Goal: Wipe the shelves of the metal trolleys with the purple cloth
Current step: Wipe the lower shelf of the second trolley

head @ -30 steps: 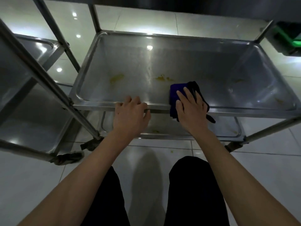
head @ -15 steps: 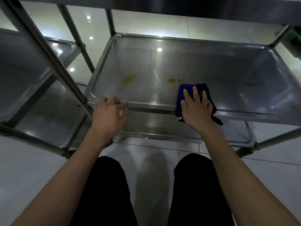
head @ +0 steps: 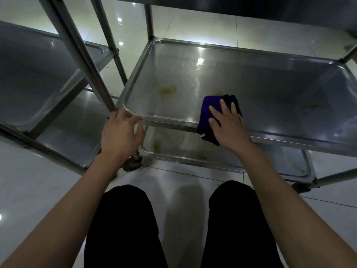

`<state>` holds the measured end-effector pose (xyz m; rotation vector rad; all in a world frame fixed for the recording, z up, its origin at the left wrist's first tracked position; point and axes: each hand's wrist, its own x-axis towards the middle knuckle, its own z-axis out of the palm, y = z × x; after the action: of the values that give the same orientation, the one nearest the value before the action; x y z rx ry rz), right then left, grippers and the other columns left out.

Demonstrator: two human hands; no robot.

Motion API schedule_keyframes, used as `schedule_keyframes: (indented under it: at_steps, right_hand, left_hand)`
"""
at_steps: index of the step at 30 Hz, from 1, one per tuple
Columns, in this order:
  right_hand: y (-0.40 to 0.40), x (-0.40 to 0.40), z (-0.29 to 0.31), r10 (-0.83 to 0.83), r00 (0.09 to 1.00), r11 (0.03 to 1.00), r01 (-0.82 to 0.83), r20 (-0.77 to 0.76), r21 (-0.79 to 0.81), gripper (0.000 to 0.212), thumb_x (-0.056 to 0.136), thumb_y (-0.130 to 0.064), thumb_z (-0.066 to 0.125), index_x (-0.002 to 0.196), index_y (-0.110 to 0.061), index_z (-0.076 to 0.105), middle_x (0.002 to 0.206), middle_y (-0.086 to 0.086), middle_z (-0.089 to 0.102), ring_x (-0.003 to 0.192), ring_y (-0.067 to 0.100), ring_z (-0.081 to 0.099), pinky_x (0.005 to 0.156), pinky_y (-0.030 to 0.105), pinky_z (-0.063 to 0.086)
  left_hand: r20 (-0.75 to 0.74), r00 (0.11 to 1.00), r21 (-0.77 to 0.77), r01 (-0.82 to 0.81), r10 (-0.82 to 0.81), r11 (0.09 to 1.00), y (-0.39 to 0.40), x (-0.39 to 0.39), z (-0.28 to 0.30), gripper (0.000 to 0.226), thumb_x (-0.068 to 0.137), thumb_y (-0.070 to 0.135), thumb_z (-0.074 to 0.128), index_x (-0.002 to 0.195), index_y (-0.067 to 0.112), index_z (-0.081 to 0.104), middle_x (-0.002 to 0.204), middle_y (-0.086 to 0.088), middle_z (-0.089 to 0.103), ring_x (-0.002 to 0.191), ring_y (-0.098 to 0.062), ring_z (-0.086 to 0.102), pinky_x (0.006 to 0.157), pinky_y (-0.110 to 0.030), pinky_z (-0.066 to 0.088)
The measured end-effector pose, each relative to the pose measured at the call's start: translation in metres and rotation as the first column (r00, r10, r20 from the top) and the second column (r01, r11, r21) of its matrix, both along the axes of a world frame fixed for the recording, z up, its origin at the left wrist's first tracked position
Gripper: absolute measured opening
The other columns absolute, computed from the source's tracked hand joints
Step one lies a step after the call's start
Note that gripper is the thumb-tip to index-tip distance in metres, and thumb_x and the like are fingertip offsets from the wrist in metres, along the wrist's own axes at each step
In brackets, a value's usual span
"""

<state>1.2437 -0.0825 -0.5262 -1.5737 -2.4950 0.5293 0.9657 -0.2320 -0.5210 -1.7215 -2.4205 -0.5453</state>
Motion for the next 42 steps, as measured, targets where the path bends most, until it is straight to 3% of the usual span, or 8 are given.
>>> schedule_keyframes:
  at_steps: [7, 16, 25, 28, 35, 37, 39, 42]
  right_hand:
    - [-0.007, -0.061, -0.008, 0.089, 0.992, 0.996, -0.087, 0.093, -0.027, 0.055, 0.108, -0.045, 0.014, 0.160, -0.034, 0.001, 0.168, -0.003, -0.015, 0.151, 0.032, -0.023, 0.121, 0.049, -0.009]
    - [-0.005, -0.173, -0.006, 0.307, 0.950, 0.948, -0.299, 0.059, -0.109, 0.055, 0.107, -0.046, 0.016, 0.160, -0.036, 0.004, 0.167, -0.005, -0.015, 0.151, 0.031, -0.022, 0.119, 0.049, -0.014]
    - [0.016, -0.237, -0.007, 0.534, 0.841, 0.843, -0.519, 0.093, -0.143, 0.054, 0.103, -0.044, 0.022, 0.157, -0.042, 0.022, 0.169, -0.007, 0.000, 0.154, 0.028, -0.010, 0.121, 0.061, -0.005]
    - [0.012, -0.233, -0.007, 0.571, 0.813, 0.821, -0.561, 0.118, -0.111, 0.067, 0.091, -0.048, 0.007, 0.157, -0.043, 0.018, 0.169, -0.010, 0.003, 0.155, 0.025, -0.009, 0.123, 0.056, -0.002]
    - [0.015, -0.163, -0.016, 0.409, 0.912, 0.912, -0.408, 0.026, -0.042, 0.056, 0.099, -0.049, 0.010, 0.155, -0.049, 0.016, 0.168, -0.012, -0.001, 0.154, 0.026, -0.009, 0.123, 0.050, -0.003]
    - [0.023, -0.134, -0.019, 0.390, 0.916, 0.921, -0.390, 0.091, -0.016, 0.059, 0.099, -0.046, 0.006, 0.157, -0.044, 0.018, 0.168, -0.011, -0.003, 0.154, 0.026, -0.011, 0.124, 0.051, -0.002]
    - [0.028, -0.107, -0.021, 0.296, 0.955, 0.955, -0.294, 0.039, -0.037, 0.054, 0.102, -0.047, 0.011, 0.156, -0.048, 0.018, 0.167, -0.015, -0.003, 0.154, 0.023, -0.011, 0.124, 0.047, -0.004]
    - [0.031, -0.084, -0.022, 0.228, 0.974, 0.973, -0.227, 0.007, -0.044, 0.050, 0.104, -0.049, 0.016, 0.154, -0.053, 0.017, 0.167, -0.017, -0.002, 0.154, 0.020, -0.011, 0.122, 0.044, -0.006]
  left_hand:
    - [-0.004, 0.999, -0.029, 0.035, -0.035, 0.999, -0.008, -0.005, -0.007, 0.035, 0.092, 0.029, 0.057, 0.123, 0.019, 0.070, 0.117, -0.006, 0.065, 0.107, -0.035, 0.057, 0.086, -0.047, 0.046]
    - [0.048, 0.994, -0.003, 0.094, -0.094, 0.996, -0.010, -0.019, 0.000, 0.030, 0.094, 0.028, 0.061, 0.121, 0.020, 0.071, 0.116, 0.003, 0.067, 0.106, -0.019, 0.060, 0.084, -0.034, 0.050]
    - [0.072, 0.997, -0.010, 0.031, -0.030, 0.999, -0.017, -0.025, -0.007, 0.023, 0.093, 0.026, 0.062, 0.109, 0.014, 0.072, 0.120, 0.003, 0.062, 0.100, -0.020, 0.064, 0.069, -0.032, 0.051]
    - [0.026, 1.000, -0.054, 0.013, -0.012, 0.998, -0.020, -0.022, -0.009, 0.031, 0.094, 0.032, 0.059, 0.119, 0.016, 0.068, 0.127, 0.005, 0.057, 0.104, -0.018, 0.062, 0.071, -0.035, 0.054]
    - [0.010, 1.000, -0.144, -0.006, 0.008, 0.990, -0.014, -0.008, -0.006, 0.042, 0.095, 0.039, 0.057, 0.131, 0.017, 0.058, 0.134, 0.002, 0.050, 0.099, -0.020, 0.064, 0.072, -0.035, 0.053]
    - [-0.003, 0.999, -0.149, -0.047, 0.047, 0.988, -0.008, -0.002, -0.004, 0.038, 0.095, 0.039, 0.056, 0.124, 0.015, 0.062, 0.130, 0.000, 0.053, 0.098, -0.023, 0.065, 0.079, -0.039, 0.050]
    - [-0.029, 0.995, -0.126, -0.094, 0.091, 0.988, 0.002, 0.008, 0.002, 0.032, 0.095, 0.038, 0.053, 0.115, 0.015, 0.065, 0.122, -0.003, 0.058, 0.101, -0.025, 0.064, 0.090, -0.043, 0.046]
    - [-0.073, 0.997, -0.078, -0.002, -0.004, 0.997, 0.034, 0.041, 0.009, 0.029, 0.097, 0.036, 0.049, 0.114, 0.020, 0.066, 0.123, -0.002, 0.061, 0.114, -0.023, 0.058, 0.099, -0.045, 0.044]
